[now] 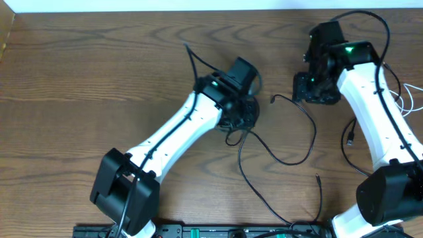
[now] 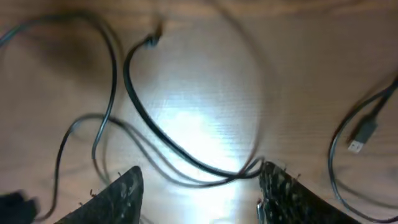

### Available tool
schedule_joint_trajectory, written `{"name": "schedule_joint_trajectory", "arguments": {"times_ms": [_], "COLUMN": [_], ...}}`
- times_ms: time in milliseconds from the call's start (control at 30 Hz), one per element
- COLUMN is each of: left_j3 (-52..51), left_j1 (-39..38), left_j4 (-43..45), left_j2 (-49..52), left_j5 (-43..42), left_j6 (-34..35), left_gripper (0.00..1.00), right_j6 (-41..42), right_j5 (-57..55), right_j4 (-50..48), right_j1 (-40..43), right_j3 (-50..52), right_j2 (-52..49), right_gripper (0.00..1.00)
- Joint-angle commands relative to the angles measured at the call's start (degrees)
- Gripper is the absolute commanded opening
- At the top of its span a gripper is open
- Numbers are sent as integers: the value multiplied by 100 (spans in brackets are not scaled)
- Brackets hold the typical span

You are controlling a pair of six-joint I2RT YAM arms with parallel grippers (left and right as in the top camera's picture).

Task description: Untangle cables

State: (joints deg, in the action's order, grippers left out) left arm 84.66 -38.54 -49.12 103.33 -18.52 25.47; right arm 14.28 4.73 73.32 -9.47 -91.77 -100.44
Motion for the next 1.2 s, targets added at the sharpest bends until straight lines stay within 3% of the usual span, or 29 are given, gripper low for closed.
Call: {"name": "schedule_joint_trajectory", "arguments": {"times_ms": [0,200,333,367,533,600,767,900,1033,1167], "left_j3": [-24,-24,-24,-17,192,260,260,258,258,258], "left_j1": [-411,-933,-1060,-1067,-1012,-1012,-1012,-1012,-1019,-994], "left_j4": [236,822,957,940,935,938,811,52,-800,-1237], "left_j2": [350,896,1102,1088,516,164,-570,-837,-763,-765], "left_j5": [254,260,245,20,-789,-789,-778,315,595,2321], "left_j6": [-20,-9,-9,-68,-291,-291,-267,-273,-894,-1043], "left_gripper": [13,17,37,47,59,68,81,89,89,89], "right_j6": [-391,-409,-407,-409,-407,-407,-407,-402,-402,-341], "right_j5": [378,402,710,767,767,767,767,767,767,791], "right_j4": [57,-245,-686,-793,-909,-929,-973,-988,-994,-1008], "right_j1": [247,361,361,361,365,365,365,365,365,365], "right_j3": [20,603,1121,1239,1305,1305,1305,1305,1305,1305], "right_j2": [24,24,24,24,24,24,24,24,24,24], "right_gripper": [58,61,60,60,58,51,39,9,7,6]}}
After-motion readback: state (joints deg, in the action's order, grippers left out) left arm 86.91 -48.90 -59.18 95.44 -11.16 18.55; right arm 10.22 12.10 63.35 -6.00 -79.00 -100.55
